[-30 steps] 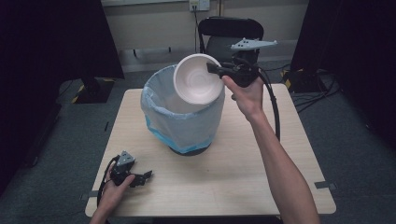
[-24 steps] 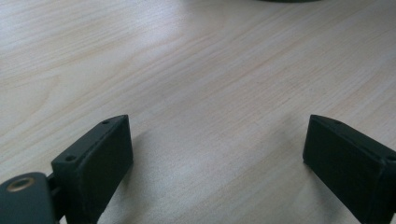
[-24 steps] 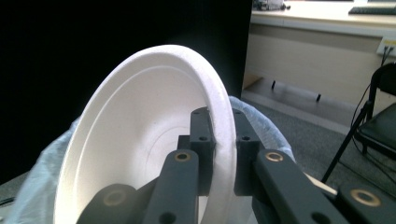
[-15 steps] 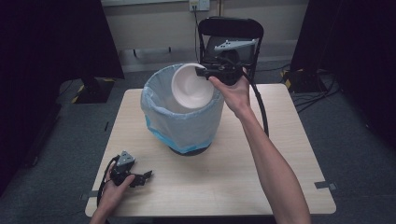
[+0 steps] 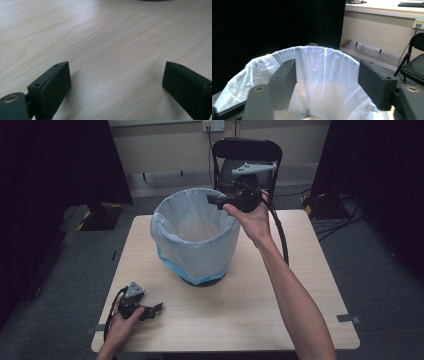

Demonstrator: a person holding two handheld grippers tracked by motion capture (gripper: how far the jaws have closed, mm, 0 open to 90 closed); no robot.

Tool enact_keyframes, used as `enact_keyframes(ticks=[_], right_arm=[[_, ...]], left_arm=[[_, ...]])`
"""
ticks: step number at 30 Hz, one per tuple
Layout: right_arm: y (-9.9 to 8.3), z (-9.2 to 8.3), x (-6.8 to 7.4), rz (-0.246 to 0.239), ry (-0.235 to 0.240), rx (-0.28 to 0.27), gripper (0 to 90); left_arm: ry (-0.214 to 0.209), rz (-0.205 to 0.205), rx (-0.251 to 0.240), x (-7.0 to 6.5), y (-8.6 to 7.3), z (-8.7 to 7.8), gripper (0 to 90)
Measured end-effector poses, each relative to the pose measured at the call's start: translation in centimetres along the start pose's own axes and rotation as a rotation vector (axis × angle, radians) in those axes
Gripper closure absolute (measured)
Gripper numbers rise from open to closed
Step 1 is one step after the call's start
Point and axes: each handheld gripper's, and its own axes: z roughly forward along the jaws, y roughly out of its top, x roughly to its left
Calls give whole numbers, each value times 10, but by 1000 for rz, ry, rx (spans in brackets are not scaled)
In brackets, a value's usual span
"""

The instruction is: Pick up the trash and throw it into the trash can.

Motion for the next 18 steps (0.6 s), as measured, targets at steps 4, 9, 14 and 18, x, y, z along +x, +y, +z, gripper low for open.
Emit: enact_keyframes(ticks=[4, 9, 14, 18], right_arm=[[-2, -4, -2, 5, -1, 4, 259], [-3, -13, -1, -8, -6, 4, 237], [-9, -23, -2, -5, -11, -5, 222], [-15, -28, -3, -10, -27, 12, 224]], left_arm=[[0, 0, 0, 0, 0, 0, 78], [0, 0, 0, 0, 0, 0, 78], [0, 0, 0, 0, 0, 0, 79], [0, 0, 0, 0, 0, 0, 78]])
